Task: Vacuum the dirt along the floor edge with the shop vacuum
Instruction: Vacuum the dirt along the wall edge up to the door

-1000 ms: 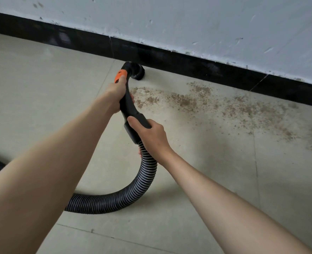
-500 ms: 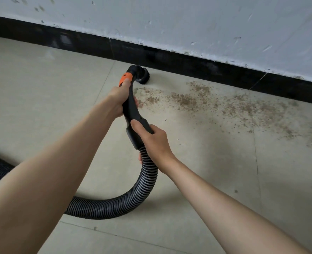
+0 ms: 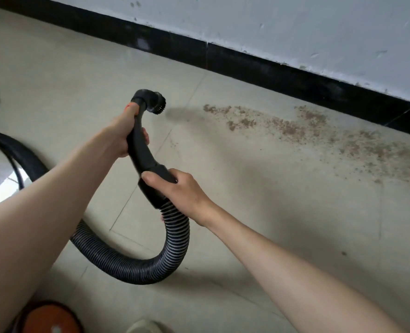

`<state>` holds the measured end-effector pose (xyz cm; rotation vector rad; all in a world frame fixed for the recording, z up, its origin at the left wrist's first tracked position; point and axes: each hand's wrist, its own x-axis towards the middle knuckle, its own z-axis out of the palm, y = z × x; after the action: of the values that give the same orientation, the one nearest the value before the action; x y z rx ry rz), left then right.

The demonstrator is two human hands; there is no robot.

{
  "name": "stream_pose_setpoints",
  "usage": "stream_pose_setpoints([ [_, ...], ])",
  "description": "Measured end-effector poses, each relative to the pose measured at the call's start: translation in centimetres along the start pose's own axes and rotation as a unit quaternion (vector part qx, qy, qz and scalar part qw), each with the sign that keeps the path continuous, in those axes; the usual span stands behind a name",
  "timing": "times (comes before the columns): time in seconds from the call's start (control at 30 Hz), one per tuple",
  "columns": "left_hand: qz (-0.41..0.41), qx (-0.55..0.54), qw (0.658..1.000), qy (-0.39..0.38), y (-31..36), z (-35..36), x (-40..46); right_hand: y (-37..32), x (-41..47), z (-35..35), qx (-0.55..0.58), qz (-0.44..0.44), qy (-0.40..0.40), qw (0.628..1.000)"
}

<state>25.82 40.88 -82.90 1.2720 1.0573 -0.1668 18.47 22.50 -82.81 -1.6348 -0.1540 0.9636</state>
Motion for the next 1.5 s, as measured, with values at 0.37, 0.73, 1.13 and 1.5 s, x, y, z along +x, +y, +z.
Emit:
stream_pose_setpoints([
  [0.37,-0.024,-0.032,0.999,-0.006,-5.1,-2.0,-1.4,1.7,-1.8,2.7,0.095,0.101,-0.045,0.989],
  [0.73,-0.007,-0.03,0.999,-0.037,-4.0,4.4,-0.8,1.9,-1.0,-1.6,0.086,0.114,0.059,0.988],
  [1.13,-0.014,-0.047,0.997,-0.058,-1.9,9.8,0.6,0.3,0.4,-6.9,0.045,0.114,0.096,0.988],
  [1.5,0.001,0.02,0.996,-0.092,-2.6,13.1,0.1,1.9,-1.3,-8.3,0.101,0.118,0.126,0.98],
])
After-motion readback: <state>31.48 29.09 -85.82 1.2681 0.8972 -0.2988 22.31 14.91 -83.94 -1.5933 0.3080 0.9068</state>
